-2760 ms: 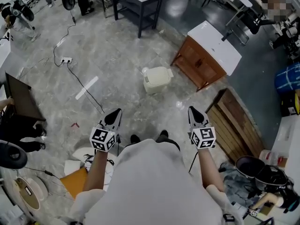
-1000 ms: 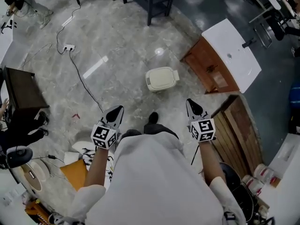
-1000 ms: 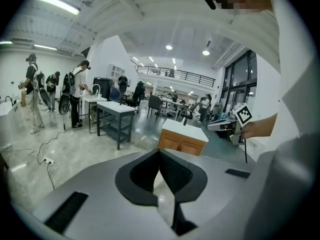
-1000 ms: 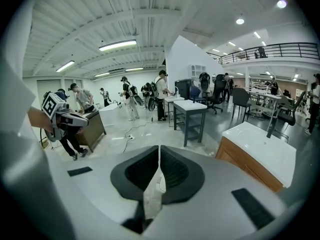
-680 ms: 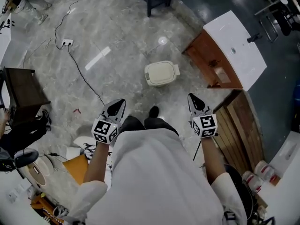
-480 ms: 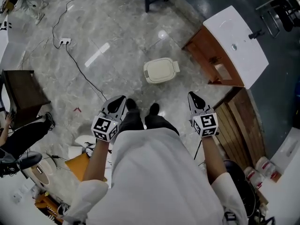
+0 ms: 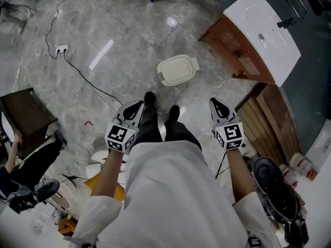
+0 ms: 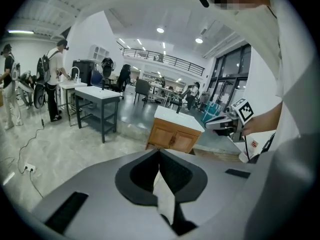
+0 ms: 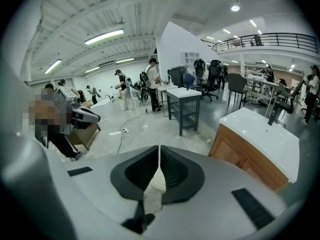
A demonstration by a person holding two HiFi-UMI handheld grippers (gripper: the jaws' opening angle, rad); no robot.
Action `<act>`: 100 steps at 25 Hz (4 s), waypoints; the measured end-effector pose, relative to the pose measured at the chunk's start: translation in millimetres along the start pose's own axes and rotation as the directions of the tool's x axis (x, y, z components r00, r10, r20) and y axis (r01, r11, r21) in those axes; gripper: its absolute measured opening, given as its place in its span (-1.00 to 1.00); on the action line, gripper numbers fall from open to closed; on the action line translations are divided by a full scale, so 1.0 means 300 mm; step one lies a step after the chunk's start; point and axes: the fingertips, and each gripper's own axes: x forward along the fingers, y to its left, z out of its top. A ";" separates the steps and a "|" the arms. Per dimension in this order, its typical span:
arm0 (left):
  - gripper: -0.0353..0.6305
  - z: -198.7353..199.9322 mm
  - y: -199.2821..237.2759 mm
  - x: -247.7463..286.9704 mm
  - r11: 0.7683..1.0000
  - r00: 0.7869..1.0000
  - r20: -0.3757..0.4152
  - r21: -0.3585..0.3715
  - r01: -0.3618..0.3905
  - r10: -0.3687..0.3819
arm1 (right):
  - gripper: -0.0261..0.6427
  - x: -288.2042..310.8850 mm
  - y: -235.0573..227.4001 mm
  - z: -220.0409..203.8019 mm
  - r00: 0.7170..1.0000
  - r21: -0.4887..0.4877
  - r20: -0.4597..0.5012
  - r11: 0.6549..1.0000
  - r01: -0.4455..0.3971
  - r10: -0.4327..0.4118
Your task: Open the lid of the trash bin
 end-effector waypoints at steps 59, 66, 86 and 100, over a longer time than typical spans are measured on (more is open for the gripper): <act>-0.83 -1.112 0.430 1.092 0.871 0.768 -0.631 0.311 0.380 -0.110 | -0.82 0.757 0.239 -0.809 0.961 0.504 -0.256 0.833 0.226 -0.106; -0.68 -1.197 0.456 1.155 0.833 0.705 -0.707 0.362 0.419 -0.048 | -0.82 0.765 0.225 -0.836 0.959 0.522 -0.263 0.821 0.230 -0.101; -0.58 -1.171 0.458 1.150 0.850 0.688 -0.726 0.358 0.387 -0.008 | -0.82 0.717 0.200 -0.718 0.960 0.466 -0.249 0.852 0.238 -0.132; -0.81 -0.694 0.349 0.906 0.846 0.793 -0.602 0.376 0.379 -0.088 | -0.82 0.524 0.199 -0.441 0.957 0.385 -0.223 0.885 0.262 -0.186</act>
